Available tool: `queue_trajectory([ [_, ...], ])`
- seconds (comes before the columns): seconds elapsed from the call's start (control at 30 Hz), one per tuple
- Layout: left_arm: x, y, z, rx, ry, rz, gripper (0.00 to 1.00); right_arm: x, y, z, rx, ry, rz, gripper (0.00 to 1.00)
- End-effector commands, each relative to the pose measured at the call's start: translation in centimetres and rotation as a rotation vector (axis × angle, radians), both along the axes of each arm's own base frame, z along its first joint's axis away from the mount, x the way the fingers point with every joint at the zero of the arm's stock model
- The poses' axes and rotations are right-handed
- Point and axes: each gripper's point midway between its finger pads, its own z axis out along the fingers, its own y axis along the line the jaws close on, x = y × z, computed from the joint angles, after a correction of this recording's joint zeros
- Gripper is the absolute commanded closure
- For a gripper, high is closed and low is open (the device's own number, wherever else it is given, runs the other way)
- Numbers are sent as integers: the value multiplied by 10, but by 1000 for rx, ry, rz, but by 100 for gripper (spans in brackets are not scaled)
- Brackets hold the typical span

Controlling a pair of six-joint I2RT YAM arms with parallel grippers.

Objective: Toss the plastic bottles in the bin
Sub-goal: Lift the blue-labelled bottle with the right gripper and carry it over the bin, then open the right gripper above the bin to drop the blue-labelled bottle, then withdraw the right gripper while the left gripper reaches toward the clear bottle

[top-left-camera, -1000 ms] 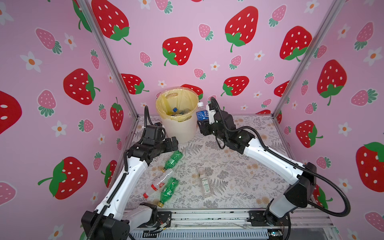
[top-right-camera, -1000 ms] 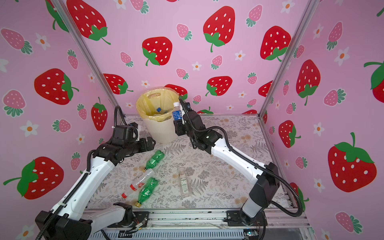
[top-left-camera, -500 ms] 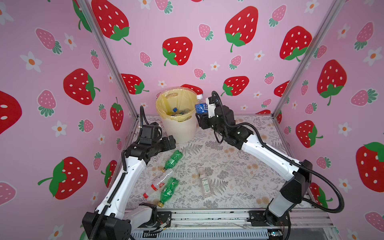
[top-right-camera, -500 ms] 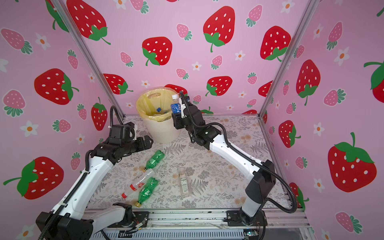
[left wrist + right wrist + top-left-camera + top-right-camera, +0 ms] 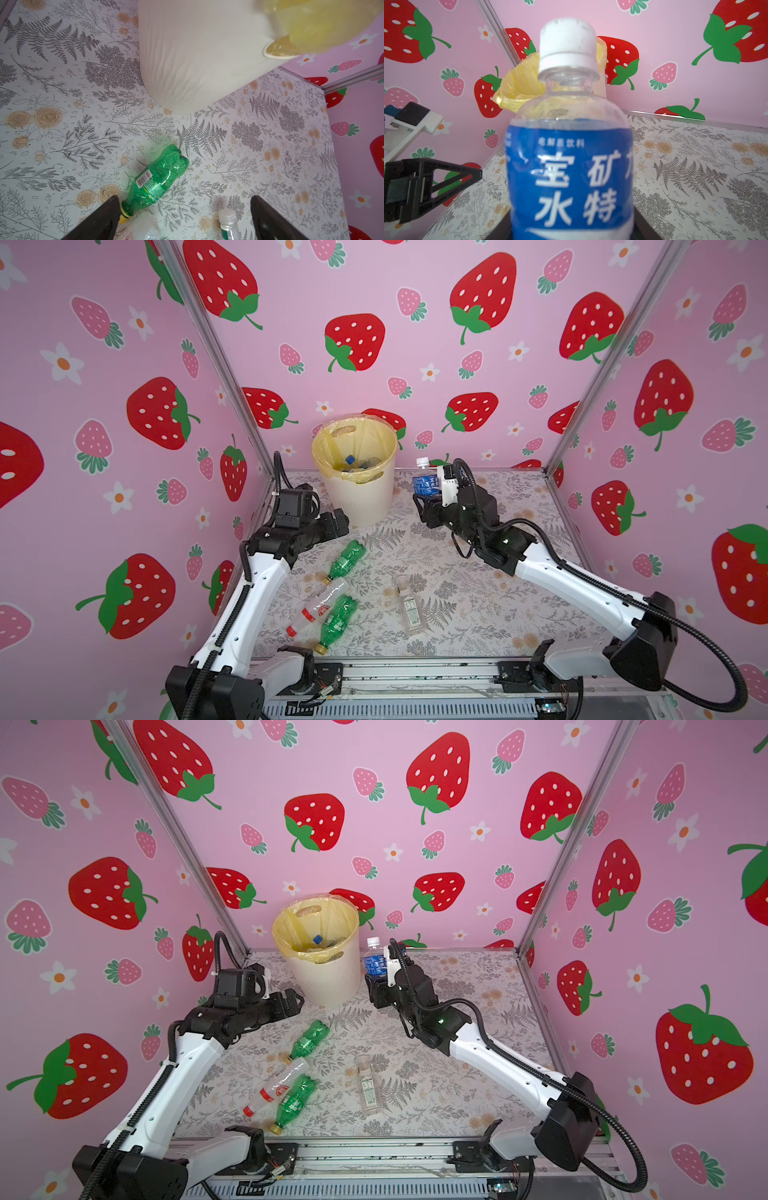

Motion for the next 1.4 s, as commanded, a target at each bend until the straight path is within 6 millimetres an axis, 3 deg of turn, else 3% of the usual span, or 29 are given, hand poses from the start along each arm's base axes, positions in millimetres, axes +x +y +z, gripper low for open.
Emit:
queue_trajectory([
  [0.0, 2, -1, 1, -28, 0, 0, 1, 4, 10, 20, 49, -36, 2, 42],
  [0.2, 4, 4, 0, -65, 1, 15, 1, 32, 50, 55, 50, -115, 25, 42],
  [0.33, 7, 12, -1, -87, 3, 42, 1, 66, 99, 85, 62, -205, 44, 42],
  [0.47, 9, 22, -2, -113, -2, 76, 1, 105, 145, 115, 74, -269, 53, 22],
  [0.5, 10, 24, -1, -119, -4, 84, 1, 117, 157, 109, 75, -265, 61, 11],
  [0.53, 10, 27, -1, -118, -3, 90, 1, 120, 160, 121, 117, -283, 71, 0],
  [0.67, 9, 32, 2, -113, -14, 105, 1, 121, 157, 132, 188, -288, 88, 1],
  [0.83, 8, 32, 4, -129, -25, 105, 1, 96, 130, 136, 202, -298, 78, 1],
  [0.97, 8, 32, 6, -140, -29, 104, 1, 81, 119, 136, 166, -278, 88, 1],
  [1.37, 9, 36, 4, -134, -30, 119, 1, 47, 74, 104, 127, -196, 54, 1],
])
